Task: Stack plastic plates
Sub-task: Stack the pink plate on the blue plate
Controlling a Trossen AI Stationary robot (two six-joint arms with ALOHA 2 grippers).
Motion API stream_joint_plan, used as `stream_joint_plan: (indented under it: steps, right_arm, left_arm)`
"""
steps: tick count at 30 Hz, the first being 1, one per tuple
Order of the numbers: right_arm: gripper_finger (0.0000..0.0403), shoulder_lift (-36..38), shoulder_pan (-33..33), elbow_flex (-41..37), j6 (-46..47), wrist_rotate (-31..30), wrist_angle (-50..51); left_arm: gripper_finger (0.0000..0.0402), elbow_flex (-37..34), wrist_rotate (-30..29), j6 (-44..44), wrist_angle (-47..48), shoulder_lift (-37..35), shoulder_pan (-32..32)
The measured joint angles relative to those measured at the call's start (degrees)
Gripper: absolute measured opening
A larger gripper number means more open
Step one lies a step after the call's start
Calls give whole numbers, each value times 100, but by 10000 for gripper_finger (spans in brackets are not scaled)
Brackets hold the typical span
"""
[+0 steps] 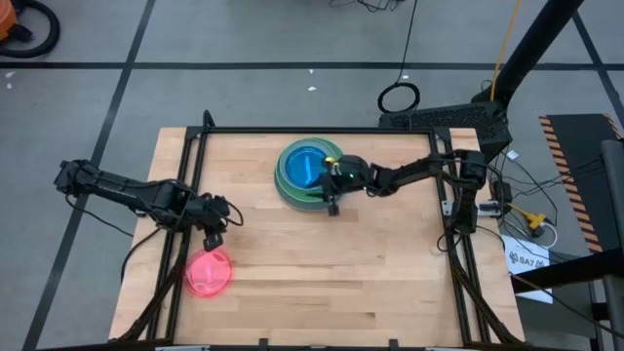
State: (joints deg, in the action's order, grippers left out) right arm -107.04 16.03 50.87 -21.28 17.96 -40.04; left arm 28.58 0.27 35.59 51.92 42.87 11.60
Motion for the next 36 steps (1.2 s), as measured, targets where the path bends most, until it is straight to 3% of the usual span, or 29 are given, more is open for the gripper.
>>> stream_joint_plan:
  steps: [10, 20, 26, 36]
  right_arm:
    - [95, 0, -441, -182, 994, -29, -222]
    - [95, 0, -1273, -182, 1323, -1076, -85]
    - [95, 0, -1583, -182, 1327, -1639, 12]
    - [95, 0, -1925, -182, 1652, -1817, 97]
  left_arm:
    - [77, 0, 103, 699, -382, 0, 615]
    - [77, 0, -99, 1222, -420, 70, 1466]
    - [77, -2, -198, 1318, -962, 773, 2032]
    - [105, -2, 302, 827, -1086, 1790, 2383]
